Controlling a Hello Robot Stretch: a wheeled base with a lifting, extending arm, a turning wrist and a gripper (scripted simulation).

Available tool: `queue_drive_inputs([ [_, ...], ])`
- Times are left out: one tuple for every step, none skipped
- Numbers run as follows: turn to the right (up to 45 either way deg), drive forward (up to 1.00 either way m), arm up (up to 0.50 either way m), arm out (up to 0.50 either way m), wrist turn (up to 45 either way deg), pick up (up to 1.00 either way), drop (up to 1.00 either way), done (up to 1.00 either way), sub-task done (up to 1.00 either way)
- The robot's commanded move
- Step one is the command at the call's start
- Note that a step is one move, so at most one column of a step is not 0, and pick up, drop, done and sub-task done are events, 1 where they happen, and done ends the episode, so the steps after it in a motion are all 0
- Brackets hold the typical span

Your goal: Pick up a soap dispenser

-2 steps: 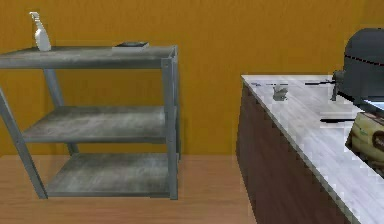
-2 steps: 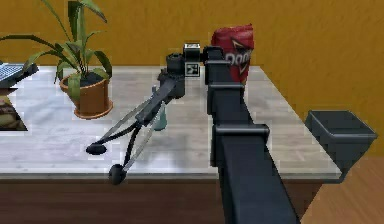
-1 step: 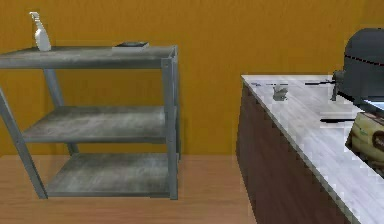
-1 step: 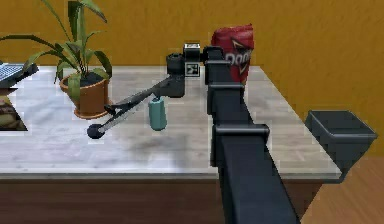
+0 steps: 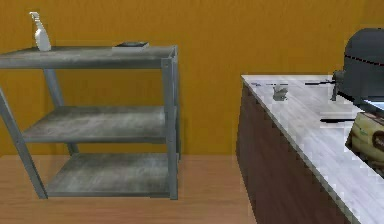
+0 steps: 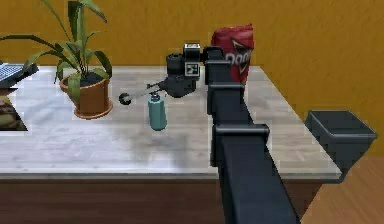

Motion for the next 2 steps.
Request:
queue_drive_inputs([
  [0.0,0.0,0.0,0.0,15.0,0.0,0.0,0.0,0.0],
  [0.0,0.0,0.0,0.0,0.0,1.0,0.0,0.0,0.0],
])
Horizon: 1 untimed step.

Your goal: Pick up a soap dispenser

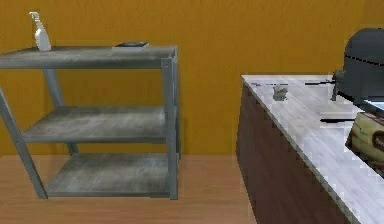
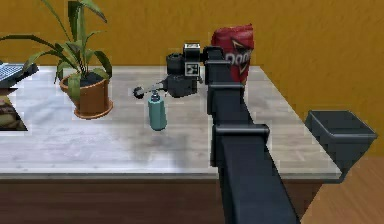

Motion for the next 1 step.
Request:
queue_drive_inputs([
  [0.0,0.0,0.0,0.0,0.0,0.0,0.0,1.0,0.0],
])
